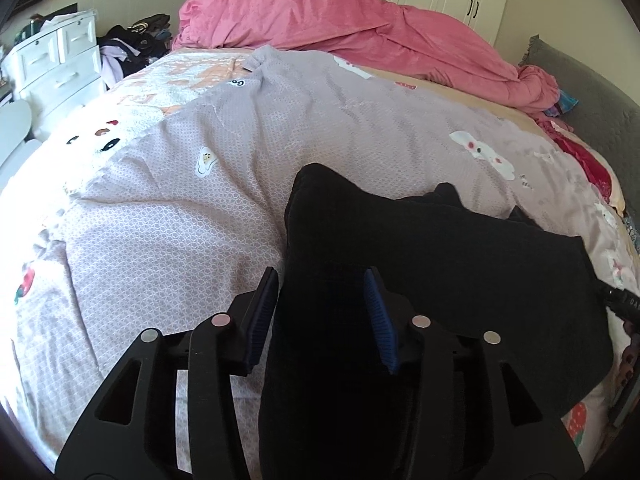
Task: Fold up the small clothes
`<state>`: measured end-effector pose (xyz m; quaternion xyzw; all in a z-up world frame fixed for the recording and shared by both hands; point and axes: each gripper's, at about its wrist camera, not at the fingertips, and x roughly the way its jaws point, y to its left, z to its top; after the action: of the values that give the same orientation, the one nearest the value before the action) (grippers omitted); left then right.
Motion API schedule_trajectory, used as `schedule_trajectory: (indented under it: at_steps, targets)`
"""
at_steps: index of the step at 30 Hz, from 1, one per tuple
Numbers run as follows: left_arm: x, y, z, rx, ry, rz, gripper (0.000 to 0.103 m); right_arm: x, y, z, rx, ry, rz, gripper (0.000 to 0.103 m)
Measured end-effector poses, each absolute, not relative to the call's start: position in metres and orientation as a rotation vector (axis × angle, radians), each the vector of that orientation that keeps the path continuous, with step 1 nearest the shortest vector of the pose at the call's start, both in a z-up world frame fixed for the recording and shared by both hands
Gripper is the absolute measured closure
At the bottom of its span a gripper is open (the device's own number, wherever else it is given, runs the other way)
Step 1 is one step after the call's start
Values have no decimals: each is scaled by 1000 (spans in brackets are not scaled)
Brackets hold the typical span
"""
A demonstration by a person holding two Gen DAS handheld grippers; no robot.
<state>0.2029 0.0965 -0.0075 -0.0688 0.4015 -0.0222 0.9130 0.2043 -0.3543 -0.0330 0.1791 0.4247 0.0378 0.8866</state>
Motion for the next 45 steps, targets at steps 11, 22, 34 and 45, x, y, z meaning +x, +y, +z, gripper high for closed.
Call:
schedule_trajectory:
  at_steps: [11,22,34,45]
  targets:
    - [178,110,5,-182,811,-36,42,154,-334,-36,344,916,181,44]
    - [130,145,-6,-376,842,-69,42,123,-334,-38,344,921,214,44]
    - [139,131,-33,-430,917,-105,50,115,-338,-39,378,905,217,42]
    - [128,131,-13,-409,851,-191,92,105,-352,-16,387,836,217,90]
